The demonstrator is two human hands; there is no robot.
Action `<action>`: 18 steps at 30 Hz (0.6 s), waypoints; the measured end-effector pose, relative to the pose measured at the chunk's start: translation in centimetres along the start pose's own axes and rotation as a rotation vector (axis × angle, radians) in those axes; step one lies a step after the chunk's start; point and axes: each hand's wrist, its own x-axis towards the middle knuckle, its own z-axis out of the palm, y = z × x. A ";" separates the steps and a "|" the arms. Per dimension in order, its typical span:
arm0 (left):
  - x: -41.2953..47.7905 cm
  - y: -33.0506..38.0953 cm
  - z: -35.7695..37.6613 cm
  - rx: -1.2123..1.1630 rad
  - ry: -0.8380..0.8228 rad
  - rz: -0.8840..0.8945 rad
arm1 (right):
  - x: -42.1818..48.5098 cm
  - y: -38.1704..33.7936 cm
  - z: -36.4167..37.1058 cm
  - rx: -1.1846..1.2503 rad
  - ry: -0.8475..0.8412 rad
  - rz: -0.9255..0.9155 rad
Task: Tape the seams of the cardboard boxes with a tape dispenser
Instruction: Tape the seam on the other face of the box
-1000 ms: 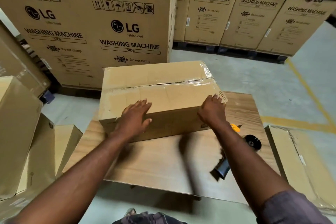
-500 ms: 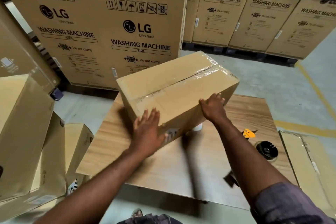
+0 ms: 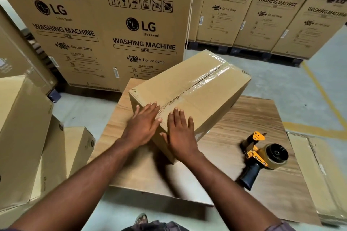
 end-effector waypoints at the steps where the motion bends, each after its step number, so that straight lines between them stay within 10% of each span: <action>1: -0.4 0.9 0.2 0.010 -0.001 0.013 | -0.3 1.9 -0.2 -0.001 0.001 -0.053; 7: -0.6 6.7 2.2 0.056 -0.043 0.194 | -2.8 14.2 -4.6 0.106 -0.102 -0.101; 18: -1.0 8.1 4.4 0.057 0.068 0.183 | -6.6 14.9 -1.5 0.118 0.132 0.039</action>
